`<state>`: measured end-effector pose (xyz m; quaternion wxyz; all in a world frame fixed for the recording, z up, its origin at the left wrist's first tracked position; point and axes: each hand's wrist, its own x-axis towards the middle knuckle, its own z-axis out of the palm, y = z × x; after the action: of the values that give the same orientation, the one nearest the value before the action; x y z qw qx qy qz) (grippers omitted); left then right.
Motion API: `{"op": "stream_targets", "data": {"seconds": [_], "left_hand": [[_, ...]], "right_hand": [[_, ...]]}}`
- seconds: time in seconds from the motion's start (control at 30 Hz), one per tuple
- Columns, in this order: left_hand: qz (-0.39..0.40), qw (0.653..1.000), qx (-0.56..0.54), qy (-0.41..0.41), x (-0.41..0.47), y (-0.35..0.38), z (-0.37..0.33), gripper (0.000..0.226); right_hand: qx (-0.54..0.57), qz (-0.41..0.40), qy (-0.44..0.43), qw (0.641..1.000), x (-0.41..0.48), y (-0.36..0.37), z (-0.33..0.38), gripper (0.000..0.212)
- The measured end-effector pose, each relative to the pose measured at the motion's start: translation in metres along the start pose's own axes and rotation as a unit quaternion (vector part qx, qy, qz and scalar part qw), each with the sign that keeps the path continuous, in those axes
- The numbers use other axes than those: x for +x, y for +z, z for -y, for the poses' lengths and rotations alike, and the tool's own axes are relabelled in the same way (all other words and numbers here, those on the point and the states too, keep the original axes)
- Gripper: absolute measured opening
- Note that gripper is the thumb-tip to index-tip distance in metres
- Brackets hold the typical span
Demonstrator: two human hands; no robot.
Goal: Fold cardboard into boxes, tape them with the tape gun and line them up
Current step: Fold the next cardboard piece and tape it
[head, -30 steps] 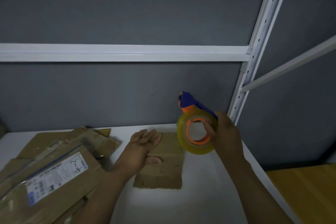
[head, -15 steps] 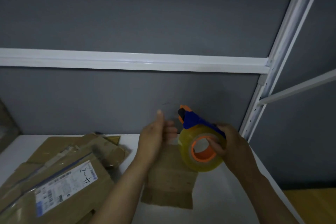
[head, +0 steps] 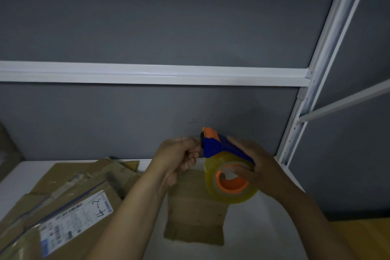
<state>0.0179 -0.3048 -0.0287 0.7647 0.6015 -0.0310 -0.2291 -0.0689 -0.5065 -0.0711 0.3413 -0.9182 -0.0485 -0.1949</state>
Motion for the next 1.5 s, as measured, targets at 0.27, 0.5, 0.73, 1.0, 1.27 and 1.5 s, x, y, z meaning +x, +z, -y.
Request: {"op": "stream_targets", "data": {"seconds": [0.27,0.5,0.73,1.0,1.27,1.5], "left_hand": [[-0.079,0.992,0.054,0.079,0.001,-0.029,-0.013,0.024],[-0.06,0.997,-0.037,0.009,0.009,-0.036,0.024,0.019],[-0.064,0.997,-0.025,-0.034,0.021,-0.047,0.059,0.022],[-0.129,0.991,0.019,-0.007,0.021,-0.037,0.07,0.027],[-0.171,0.985,0.019,-0.001,0.023,-0.038,0.077,0.017],[-0.22,0.944,0.237,0.071,0.02,-0.051,0.085,0.028]], "right_hand": [[-0.024,0.032,-0.004,0.999,0.009,0.006,0.0,0.061],[0.022,0.011,0.003,1.0,0.011,0.012,0.005,0.06],[-0.117,0.095,-0.025,0.988,0.031,-0.006,0.017,0.064],[-0.231,0.161,-0.043,0.959,0.032,-0.022,0.02,0.057],[-0.346,0.162,-0.057,0.922,0.03,-0.029,0.015,0.054],[-0.317,0.182,-0.068,0.928,0.036,-0.018,0.02,0.054]]}}
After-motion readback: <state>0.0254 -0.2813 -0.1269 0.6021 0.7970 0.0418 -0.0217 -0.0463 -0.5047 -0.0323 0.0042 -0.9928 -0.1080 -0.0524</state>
